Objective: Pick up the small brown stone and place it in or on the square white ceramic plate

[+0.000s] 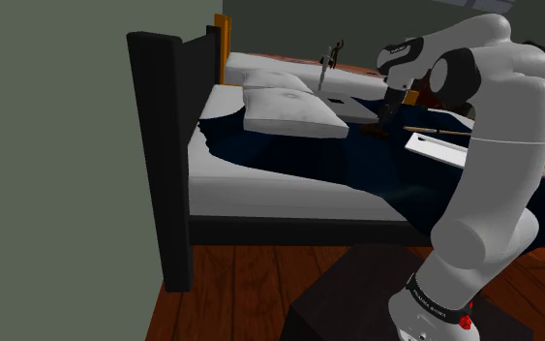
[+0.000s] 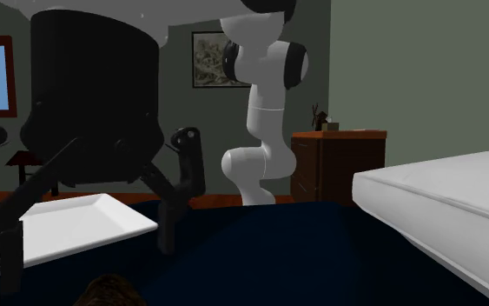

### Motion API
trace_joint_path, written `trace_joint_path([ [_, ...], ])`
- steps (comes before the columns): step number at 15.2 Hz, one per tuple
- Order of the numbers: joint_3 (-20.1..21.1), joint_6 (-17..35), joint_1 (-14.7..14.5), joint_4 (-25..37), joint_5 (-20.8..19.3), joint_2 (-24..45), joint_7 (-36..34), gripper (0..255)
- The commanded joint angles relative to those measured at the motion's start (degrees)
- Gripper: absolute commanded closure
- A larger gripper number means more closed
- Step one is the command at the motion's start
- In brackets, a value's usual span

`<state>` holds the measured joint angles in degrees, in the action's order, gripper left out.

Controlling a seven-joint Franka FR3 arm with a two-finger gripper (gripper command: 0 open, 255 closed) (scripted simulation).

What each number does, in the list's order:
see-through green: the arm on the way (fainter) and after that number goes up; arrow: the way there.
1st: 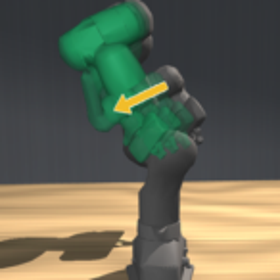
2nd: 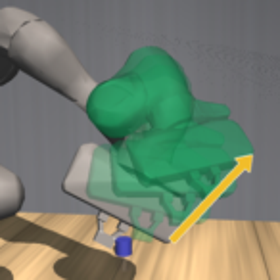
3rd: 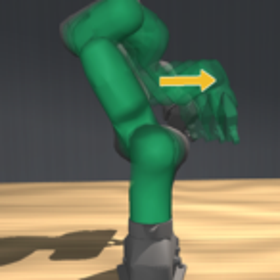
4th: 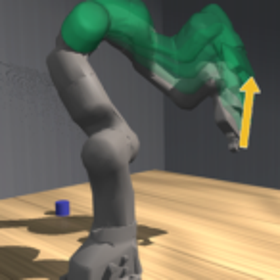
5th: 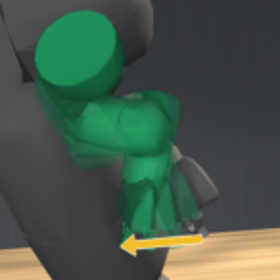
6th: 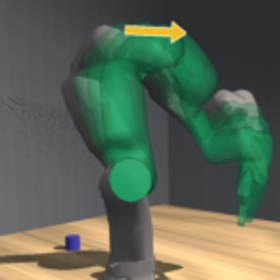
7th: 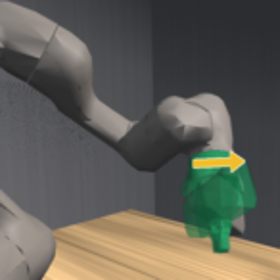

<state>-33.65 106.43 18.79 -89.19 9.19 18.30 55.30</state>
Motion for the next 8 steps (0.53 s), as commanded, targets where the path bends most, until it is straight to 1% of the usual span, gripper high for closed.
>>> trace_joint_path([
  [1, 0.1, 1.1, 0.3, -0.5, 0.5, 0.6, 0.4, 0],
  [5, 0.3, 3.9, 0.3, -2.8, 0.9, 1.2, 0.7, 0],
  [8, 0.3, 4.3, 0.3, -3.2, 1.0, 1.3, 0.8, 0],
])
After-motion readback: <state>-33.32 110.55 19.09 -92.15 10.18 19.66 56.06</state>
